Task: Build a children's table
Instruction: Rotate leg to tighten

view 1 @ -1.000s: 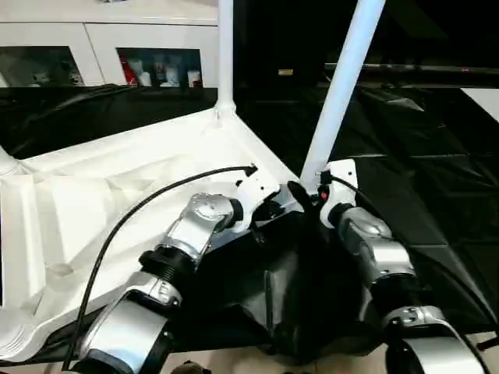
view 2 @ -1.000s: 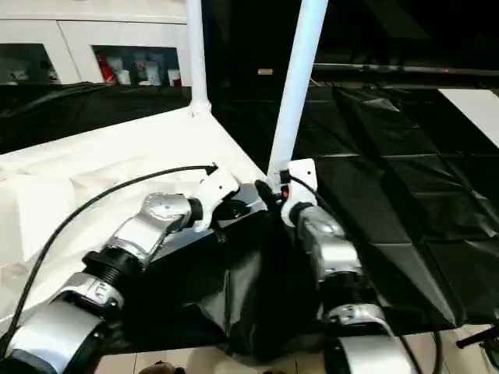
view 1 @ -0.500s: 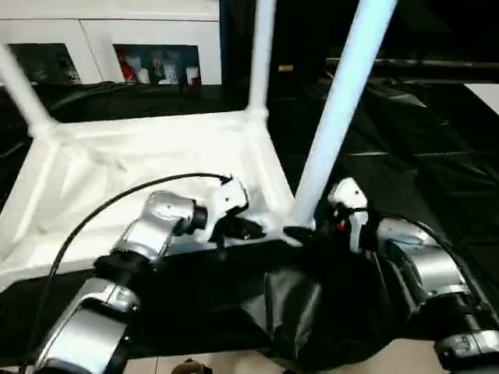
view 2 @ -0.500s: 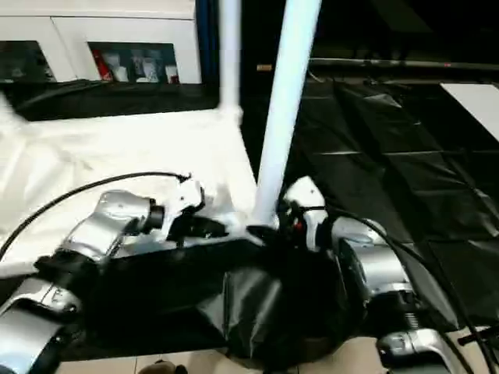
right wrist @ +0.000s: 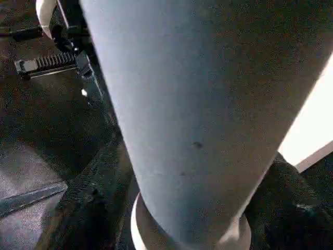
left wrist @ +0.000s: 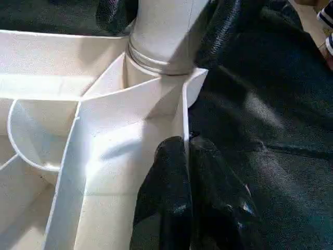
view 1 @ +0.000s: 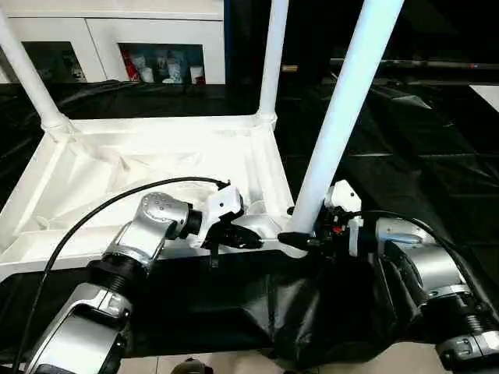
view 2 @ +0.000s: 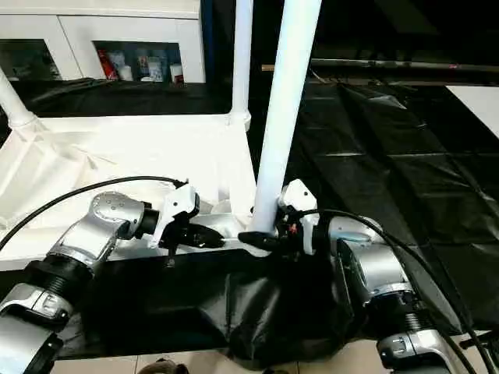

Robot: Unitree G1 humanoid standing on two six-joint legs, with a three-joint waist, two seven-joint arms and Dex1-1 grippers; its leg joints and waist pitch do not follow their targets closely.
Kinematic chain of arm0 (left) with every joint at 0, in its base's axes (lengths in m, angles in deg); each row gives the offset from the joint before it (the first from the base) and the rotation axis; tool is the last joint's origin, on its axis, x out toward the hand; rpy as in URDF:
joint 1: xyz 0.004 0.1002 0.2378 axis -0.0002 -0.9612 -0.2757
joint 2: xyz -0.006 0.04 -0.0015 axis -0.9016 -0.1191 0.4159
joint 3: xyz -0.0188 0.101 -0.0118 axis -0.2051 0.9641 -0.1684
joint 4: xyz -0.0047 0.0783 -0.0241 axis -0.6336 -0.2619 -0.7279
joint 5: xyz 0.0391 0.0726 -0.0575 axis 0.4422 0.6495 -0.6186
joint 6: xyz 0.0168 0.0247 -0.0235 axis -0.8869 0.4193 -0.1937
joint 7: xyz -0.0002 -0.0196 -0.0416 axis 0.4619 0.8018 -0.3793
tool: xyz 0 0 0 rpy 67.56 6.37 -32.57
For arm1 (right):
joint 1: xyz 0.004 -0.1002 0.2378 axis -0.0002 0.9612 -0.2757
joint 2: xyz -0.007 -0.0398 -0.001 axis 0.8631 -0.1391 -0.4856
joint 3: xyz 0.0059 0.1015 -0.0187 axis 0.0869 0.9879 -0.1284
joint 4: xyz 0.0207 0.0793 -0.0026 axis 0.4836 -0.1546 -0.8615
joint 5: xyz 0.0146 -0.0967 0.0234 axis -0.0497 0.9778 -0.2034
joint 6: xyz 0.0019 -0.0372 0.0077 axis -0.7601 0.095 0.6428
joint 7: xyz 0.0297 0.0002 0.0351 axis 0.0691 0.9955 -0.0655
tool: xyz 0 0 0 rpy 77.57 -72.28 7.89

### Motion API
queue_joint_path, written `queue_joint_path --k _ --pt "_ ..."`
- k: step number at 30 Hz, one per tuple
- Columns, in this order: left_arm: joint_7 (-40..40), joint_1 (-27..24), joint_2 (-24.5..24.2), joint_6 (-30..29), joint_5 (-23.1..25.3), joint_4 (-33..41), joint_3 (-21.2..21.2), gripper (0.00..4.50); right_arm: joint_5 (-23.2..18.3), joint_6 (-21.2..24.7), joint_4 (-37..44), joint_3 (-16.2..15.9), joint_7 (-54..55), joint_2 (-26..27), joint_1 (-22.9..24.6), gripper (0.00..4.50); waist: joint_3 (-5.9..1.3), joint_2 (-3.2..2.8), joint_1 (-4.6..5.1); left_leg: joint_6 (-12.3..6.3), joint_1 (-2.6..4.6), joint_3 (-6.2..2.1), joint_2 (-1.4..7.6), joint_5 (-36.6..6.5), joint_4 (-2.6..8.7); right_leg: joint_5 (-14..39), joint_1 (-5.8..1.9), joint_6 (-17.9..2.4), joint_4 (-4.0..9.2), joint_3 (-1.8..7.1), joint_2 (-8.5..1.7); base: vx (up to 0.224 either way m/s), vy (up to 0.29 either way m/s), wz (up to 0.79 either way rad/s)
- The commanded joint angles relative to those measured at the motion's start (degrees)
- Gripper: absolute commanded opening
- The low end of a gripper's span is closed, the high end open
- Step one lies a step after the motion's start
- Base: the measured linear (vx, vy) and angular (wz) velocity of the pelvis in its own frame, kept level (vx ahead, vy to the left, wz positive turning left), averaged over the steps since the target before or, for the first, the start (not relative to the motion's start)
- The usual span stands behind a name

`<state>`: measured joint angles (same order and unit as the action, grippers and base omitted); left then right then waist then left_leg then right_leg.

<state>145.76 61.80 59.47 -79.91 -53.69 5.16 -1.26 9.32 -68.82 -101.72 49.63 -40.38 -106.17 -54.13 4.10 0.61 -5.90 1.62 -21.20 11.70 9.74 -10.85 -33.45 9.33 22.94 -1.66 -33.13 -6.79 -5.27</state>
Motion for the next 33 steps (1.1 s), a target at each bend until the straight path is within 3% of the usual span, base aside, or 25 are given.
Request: queue_joint_path --k 1,10,16,18,19,20,21,23,26,30,32,33 --pt "0.2 -0.1 1.0 -0.2 -1.1 2.4 0.7 0.0 1.5 0.1 0.3 -3.5 -2.8 0.2 0.3 2.66 -3.38 0.16 -0.07 -2.54 0.99 -2.14 4.75 -11.6 4.33 15.9 -2.72 -11.8 3.73 4.2 -5.4 0.0 0.0 0.0" --pt "-2.3 -0.3 1.8 0.0 -0.7 2.3 0.4 0.0 2.0 -1.1 -0.3 -3.6 -1.4 0.4 1.0 2.11 -3.54 0.35 -0.17 -2.79 0.93 -2.14 4.71 -10.8 4.22 15.8 -2.79 -11.5 3.65 4.18 -5.4 0.0 0.0 0.0" --pt "-11.7 2.2 4.9 -0.2 1.9 -1.7 -0.6 0.0 4.6 0.6 -5.2 -1.1 11.3 5.6 0.4 2.0 -3.32 0.0 0.1 -1.19 1.21 -2.42 4.67 -13.4 4.48 20.3 -2.51 -10.5 4.3 4.21 -5.51 0.0 0.0 0.0" --pt "-15.1 3.1 6.3 -0.6 2.6 -3.1 -0.9 0.0 5.1 2.3 -7.0 0.2 16.9 7.9 0.1 1.99 -3.13 0.29 0.63 0.35 1.42 -2.61 4.41 -16.5 4.6 25.1 -2.47 -9.2 4.96 4.04 -5.57 0.0 0.0 0.0" --pt "-16.9 3.6 7.0 -1.0 3.0 -3.8 -1.1 0.0 5.0 3.0 -7.9 1.1 19.7 9.2 -0.2 1.99 -3.05 0.02 0.73 0.66 1.73 -2.66 4.42 -17.7 4.59 27.5 -2.19 -8.4 5.45 4.08 -5.71 0.0 0.0 0.0" --pt "-23.9 5.2 10.0 -2.5 4.0 -6.4 -1.7 0.0 4.2 5.3 -11.3 4.7 30.1 14.0 -1.4 1.99 -2.84 -0.01 1.0 0.91 1.79 -2.77 4.34 -19.0 4.65 30.3 -2.03 -7.4 5.83 3.95 -5.62 0.0 0.0 0.0" --pt "-25.7 5.6 10.8 -3.1 4.2 -7.0 -2.0 0.0 4.1 5.6 -12.3 5.6 32.7 15.1 -1.9 1.99 -2.76 -0.43 1.09 1.45 2.12 -2.84 4.37 -20.2 4.64 31.8 -1.72 -7.1 6.01 3.87 -5.64 0.0 0.0 0.0" --pt "-27.9 6.1 11.9 -3.8 4.3 -7.7 -2.4 0.0 4.0 5.8 -13.8 6.7 36.2 16.5 -2.5 1.99 -2.44 -0.35 1.58 2.59 2.89 -3.42 4.12 -25.6 4.53 39.0 -1.56 -3.8 7.32 2.87 -5.74 0.0 0.0 0.0" --pt "-30.7 6.6 14.3 -4.4 4.8 -8.6 -2.3 0.0 4.0 4.7 -18.1 8.8 42.9 19.3 -4.9 1.99 -2.44 -0.75 2.14 3.12 2.61 -3.99 4.35 -28.1 5.0 38.0 -1.96 -2.8 7.53 2.32 -5.63 0.0 0.0 0.0" --pt "-30.2 6.7 16.0 -3.1 5.1 -8.7 -1.2 0.0 3.9 2.8 -20.1 9.7 44.0 21.3 -7.3 1.99 -2.33 -0.77 2.72 3.36 3.37 -4.02 4.18 -31.6 5.12 36.7 -1.43 -2.5 8.11 2.22 -5.61 0.0 0.0 0.0" --pt "-30.1 7.1 16.1 -2.4 5.2 -9.4 -1.3 0.0 4.2 2.2 -19.7 10.1 43.5 21.8 -7.8 1.99 -2.37 -0.69 3.01 3.25 2.75 -4.27 4.38 -31.5 5.67 35.2 -2.06 -2.6 7.73 2.32 -5.62 0.0 0.0 0.0" --pt "-30.0 7.2 15.8 -1.9 5.3 -9.7 -1.2 0.0 4.2 1.7 -19.3 10.0 42.5 21.7 -7.9 1.99 -2.39 -0.58 3.02 3.26 2.75 -4.27 4.38 -31.4 5.72 34.8 -2.01 -2.8 7.7 2.44 -5.65 0.0 0.0 0.0"
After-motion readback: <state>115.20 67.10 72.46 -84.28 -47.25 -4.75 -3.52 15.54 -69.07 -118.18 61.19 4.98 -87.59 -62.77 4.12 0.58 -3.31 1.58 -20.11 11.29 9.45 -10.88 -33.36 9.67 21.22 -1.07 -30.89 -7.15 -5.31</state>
